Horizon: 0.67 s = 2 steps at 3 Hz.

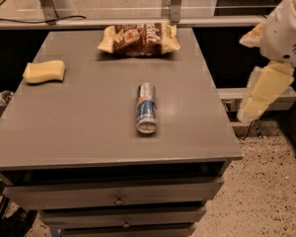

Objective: Pick sponge

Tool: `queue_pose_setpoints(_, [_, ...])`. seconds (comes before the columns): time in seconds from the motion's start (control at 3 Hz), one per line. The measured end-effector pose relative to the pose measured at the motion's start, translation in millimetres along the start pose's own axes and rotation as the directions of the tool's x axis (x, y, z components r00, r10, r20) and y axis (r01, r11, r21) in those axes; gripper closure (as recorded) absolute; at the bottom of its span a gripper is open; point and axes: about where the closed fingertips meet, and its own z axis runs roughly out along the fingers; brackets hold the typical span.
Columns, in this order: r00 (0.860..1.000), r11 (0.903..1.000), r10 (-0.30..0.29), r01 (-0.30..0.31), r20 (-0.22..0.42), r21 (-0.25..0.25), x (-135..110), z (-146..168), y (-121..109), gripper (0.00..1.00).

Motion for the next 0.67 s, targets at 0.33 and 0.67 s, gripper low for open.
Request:
queue_pose_setpoints(0.33, [0.977,0.9973,-0.072,0.073,0.201,-0.001,-75,33,-19,0.00])
queue_pose_setpoints(0.67, [0.914,0.9901,-0.132,0.140,0.384,0.006,-157,61,-34,0.00])
